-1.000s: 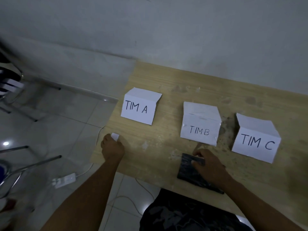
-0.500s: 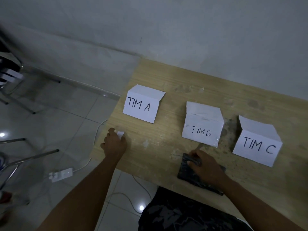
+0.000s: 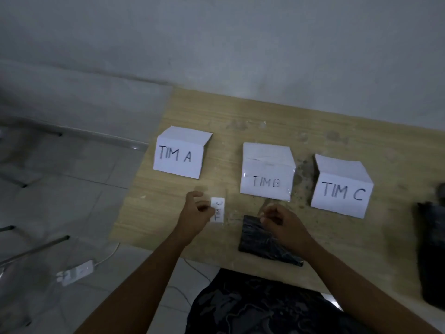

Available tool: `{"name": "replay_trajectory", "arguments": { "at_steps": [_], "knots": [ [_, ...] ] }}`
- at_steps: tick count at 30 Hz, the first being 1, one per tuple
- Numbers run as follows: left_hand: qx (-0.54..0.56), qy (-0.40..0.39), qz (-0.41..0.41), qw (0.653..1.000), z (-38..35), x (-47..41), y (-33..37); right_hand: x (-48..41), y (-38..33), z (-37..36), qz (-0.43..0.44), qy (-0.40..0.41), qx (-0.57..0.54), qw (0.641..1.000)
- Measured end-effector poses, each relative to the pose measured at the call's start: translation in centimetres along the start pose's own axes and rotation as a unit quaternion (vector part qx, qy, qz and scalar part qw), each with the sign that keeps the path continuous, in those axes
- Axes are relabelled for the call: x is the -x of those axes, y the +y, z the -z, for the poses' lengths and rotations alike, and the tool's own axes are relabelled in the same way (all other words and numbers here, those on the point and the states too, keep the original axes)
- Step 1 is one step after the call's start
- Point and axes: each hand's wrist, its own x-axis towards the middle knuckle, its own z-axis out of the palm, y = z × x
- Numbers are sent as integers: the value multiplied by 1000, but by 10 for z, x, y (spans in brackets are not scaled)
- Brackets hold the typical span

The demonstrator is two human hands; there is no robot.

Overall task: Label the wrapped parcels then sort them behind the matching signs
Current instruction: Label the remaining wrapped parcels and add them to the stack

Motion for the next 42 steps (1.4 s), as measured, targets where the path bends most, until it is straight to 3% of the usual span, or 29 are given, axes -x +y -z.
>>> {"name": "replay_trajectory", "arguments": {
  "at_steps": [3,6,10,14,20,25,28,31,36,42],
  "knots": [
    [37,-95,-5,995,-37,14,7,8,-1,10,-44,3,-84,995],
    [60,-120,0,991,-70,24,9,15,6,18,-73,-32,-110,991],
    [63,-168,11,984,-105,29,7,28,32,30,-83,12,-123,989],
    [22,-224,30,974,-118,27,14,41,45,38,-98,55,-166,980],
    [-112,-356,32,927,-120,22,21,41,55,41,-109,70,-212,969],
    [-149,-321,19,935,-106,20,10,39,67,38,-156,107,-278,942],
    [-131,-261,31,956,-98,23,1,41,72,30,-166,99,-227,955],
    [-170,-205,-7,964,-93,23,-5,37,74,19,-154,92,-152,972],
    [-285,-175,-87,938,-87,21,-17,29,74,9,-116,100,3,988],
    [-323,-168,-104,926,-88,25,-26,29,74,5,-84,92,47,991]
  ]
}}
